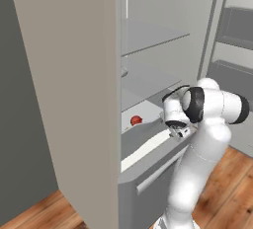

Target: Place the onion and lemon inside the fridge drawer. Close the drawer after placing the vegetables.

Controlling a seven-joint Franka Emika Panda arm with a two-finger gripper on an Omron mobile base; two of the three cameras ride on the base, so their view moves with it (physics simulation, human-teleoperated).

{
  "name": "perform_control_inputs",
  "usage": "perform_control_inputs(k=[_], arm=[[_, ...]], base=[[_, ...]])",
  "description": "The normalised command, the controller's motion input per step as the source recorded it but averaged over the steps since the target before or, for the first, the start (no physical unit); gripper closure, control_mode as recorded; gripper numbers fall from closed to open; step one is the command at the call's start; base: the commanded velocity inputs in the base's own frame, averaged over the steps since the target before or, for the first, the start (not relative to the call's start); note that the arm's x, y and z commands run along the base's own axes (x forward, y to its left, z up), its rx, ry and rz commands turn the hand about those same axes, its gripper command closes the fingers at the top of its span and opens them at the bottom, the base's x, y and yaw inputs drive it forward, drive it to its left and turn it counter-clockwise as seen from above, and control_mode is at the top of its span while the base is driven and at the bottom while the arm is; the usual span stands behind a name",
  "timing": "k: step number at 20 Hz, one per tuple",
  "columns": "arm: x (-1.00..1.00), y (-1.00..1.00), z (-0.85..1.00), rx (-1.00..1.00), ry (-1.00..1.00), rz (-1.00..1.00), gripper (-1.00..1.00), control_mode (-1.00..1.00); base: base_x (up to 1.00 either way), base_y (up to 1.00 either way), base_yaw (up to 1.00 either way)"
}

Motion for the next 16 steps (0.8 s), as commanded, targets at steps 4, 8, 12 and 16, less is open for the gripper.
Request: perform_control_inputs(k=[4,8,12,16], arm=[[0.43,0.15,0.04,0.04,0.0,-0.11,-1.0,-1.0],[0.29,0.03,0.1,0.05,-0.01,-0.08,-1.0,-1.0],[-0.19,-0.05,0.28,0.02,0.0,0.0,-1.0,-1.0],[-0.54,-0.31,0.52,0.0,0.02,-0.06,-1.0,-1.0]], base=[[0.0,0.0,0.0],[0.0,0.0,0.0],[0.0,0.0,0.0],[0.0,0.0,0.0]])
